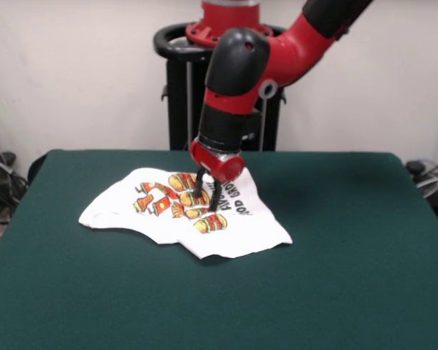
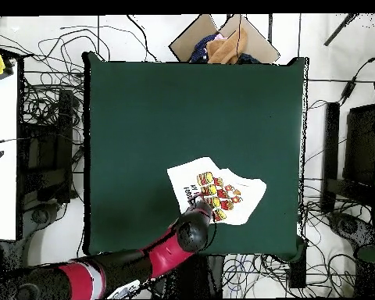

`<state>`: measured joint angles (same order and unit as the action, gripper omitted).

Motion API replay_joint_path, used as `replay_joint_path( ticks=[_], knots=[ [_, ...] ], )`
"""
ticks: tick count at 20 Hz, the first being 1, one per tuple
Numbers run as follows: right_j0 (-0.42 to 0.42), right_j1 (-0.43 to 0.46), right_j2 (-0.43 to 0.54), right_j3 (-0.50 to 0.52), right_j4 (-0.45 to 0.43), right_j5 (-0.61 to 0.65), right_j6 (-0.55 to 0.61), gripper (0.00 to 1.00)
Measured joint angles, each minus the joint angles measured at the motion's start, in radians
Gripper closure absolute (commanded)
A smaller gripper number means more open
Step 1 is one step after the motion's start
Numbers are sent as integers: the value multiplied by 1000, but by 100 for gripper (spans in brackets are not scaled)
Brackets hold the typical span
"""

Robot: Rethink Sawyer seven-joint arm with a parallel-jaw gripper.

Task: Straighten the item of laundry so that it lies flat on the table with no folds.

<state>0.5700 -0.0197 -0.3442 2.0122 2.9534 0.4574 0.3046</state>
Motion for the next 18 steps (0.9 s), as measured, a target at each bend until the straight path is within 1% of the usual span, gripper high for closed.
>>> replay_joint_path(
  ticks=[5,10,15,18],
  knots=[
    [-4,-23,19,0,36,-1,1,0],
    [-9,-50,34,-1,35,-33,23,0],
    [-12,-82,51,-17,33,-121,107,0],
    [-19,-103,61,-27,10,-182,171,0]
  ],
)
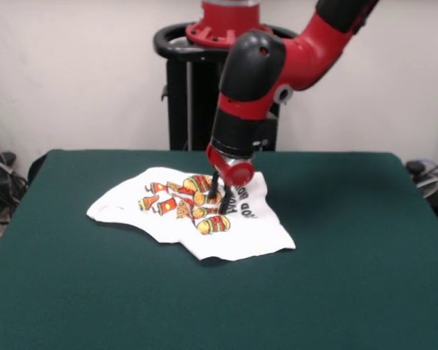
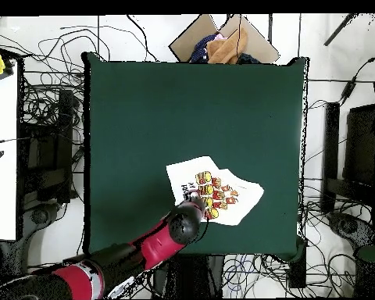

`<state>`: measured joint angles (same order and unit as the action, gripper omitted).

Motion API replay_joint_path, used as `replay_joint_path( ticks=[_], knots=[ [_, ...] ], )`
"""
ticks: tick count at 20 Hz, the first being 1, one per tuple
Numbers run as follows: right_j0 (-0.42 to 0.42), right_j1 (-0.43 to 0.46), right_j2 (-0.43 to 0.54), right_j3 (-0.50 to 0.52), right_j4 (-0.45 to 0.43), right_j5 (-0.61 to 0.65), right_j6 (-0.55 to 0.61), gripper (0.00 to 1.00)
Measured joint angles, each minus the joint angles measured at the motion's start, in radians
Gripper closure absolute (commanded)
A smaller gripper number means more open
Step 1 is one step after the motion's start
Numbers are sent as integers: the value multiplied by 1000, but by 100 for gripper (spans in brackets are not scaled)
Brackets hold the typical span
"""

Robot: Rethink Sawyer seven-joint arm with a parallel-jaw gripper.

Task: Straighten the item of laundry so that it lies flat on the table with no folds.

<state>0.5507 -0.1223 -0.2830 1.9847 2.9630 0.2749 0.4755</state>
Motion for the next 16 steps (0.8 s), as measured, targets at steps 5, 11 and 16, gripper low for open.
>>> replay_joint_path(
  ticks=[5,11,16],
  knots=[
    [-52,-50,28,10,-99,-66,70,0],
    [-65,-73,30,16,-226,-103,80,0],
    [-8,-46,-1,9,-299,-124,80,0]
  ],
)
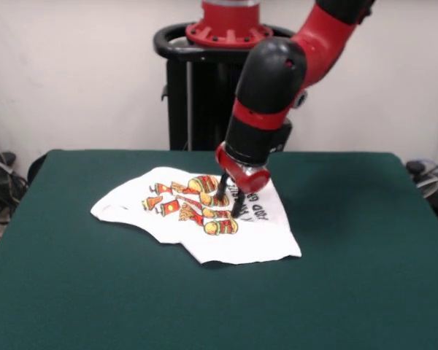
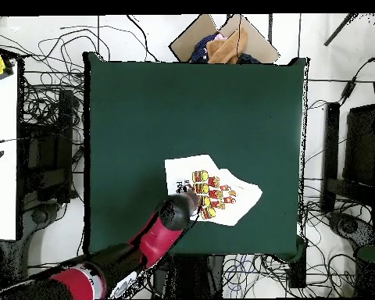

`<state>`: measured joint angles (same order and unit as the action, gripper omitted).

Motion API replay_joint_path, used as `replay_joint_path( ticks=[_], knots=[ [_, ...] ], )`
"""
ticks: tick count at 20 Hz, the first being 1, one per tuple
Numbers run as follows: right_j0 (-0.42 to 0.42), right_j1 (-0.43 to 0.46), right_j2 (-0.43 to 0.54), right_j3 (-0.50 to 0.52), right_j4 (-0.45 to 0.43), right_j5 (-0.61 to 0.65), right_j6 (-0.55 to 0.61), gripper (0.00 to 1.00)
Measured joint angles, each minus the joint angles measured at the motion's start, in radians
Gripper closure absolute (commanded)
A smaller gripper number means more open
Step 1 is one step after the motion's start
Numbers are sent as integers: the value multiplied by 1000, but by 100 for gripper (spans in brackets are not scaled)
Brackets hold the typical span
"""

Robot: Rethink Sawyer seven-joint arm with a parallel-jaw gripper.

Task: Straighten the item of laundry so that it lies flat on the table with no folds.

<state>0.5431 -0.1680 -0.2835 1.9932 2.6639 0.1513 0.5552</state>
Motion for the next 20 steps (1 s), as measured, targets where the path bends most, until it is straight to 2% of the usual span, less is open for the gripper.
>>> replay_joint_path(
  ticks=[1,4,11,14,18,20],
  knots=[
    [31,20,-20,-3,-31,0,0,0],
    [56,42,-44,-4,-80,2,0,0],
    [46,71,-86,0,-175,74,0,0],
    [1,100,-117,14,-190,240,-3,0],
    [-45,111,-137,38,-208,376,-7,0],
    [-91,109,-165,58,-274,455,-7,0]
  ],
)
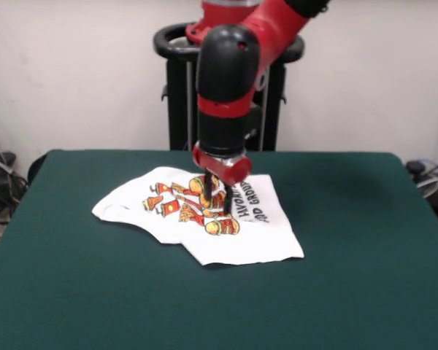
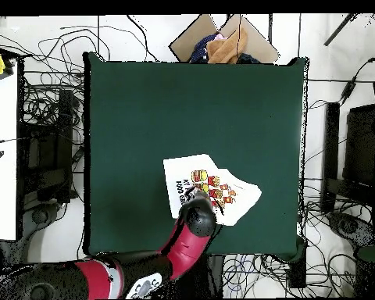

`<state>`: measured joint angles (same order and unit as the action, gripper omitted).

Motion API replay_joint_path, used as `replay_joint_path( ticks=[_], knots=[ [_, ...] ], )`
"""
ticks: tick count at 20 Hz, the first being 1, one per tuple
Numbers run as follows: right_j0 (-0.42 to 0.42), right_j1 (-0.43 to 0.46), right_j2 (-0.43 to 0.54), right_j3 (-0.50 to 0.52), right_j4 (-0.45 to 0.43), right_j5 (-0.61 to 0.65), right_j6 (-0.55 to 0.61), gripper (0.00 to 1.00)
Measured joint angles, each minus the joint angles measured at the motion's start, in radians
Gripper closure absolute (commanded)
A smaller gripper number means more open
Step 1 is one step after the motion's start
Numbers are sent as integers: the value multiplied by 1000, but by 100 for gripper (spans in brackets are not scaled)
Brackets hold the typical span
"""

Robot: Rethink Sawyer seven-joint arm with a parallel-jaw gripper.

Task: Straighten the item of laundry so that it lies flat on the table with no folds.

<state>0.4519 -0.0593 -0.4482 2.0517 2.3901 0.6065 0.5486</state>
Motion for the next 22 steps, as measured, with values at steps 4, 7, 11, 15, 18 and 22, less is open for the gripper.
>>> replay_joint_path(
  ticks=[4,7,11,15,18,22],
  knots=[
    [-50,1,-50,13,-86,21,-1,0],
    [-107,1,-102,14,-154,21,-11,0],
    [-171,-1,-145,15,-202,21,-33,0],
    [-244,2,-183,15,-211,21,-95,0],
    [-276,27,-192,11,-176,21,-157,0],
    [-276,86,-191,-4,-96,22,-225,0]
  ],
)
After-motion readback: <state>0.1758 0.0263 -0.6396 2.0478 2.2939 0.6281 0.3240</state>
